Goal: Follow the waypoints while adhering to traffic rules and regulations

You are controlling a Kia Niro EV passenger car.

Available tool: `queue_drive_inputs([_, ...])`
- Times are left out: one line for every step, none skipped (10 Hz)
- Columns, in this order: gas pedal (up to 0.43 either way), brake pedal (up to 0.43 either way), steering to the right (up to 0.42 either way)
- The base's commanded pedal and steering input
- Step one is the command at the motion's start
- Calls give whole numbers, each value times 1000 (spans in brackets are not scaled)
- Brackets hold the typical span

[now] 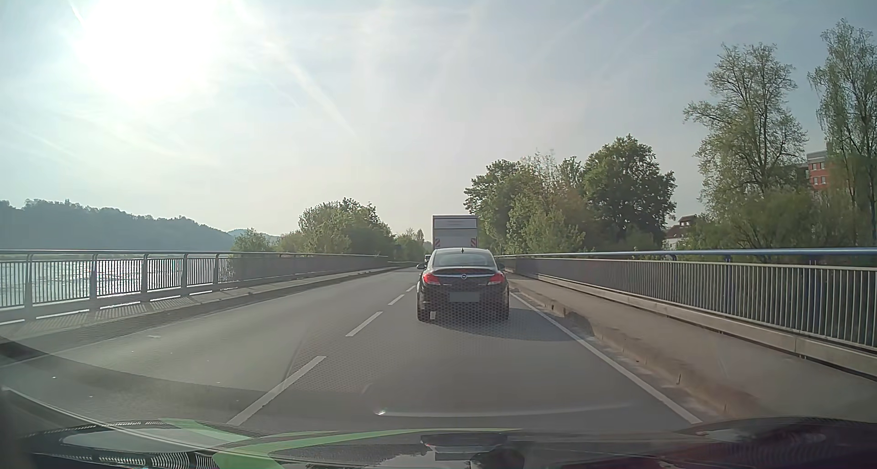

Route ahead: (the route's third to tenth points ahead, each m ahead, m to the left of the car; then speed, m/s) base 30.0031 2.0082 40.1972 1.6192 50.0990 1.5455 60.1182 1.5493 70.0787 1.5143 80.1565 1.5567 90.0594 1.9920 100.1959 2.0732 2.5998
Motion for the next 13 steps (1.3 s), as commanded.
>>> queue_drive_inputs([59, 0, 0])
queue_drive_inputs([59, 0, 0])
queue_drive_inputs([59, 0, 0])
queue_drive_inputs([59, 0, 0])
queue_drive_inputs([59, 0, -1])
queue_drive_inputs([59, 0, -1])
queue_drive_inputs([59, 0, -1])
queue_drive_inputs([59, 0, -1])
queue_drive_inputs([59, 0, -1])
queue_drive_inputs([59, 0, -1])
queue_drive_inputs([59, 0, -1])
queue_drive_inputs([59, 0, -1])
queue_drive_inputs([59, 0, -1])
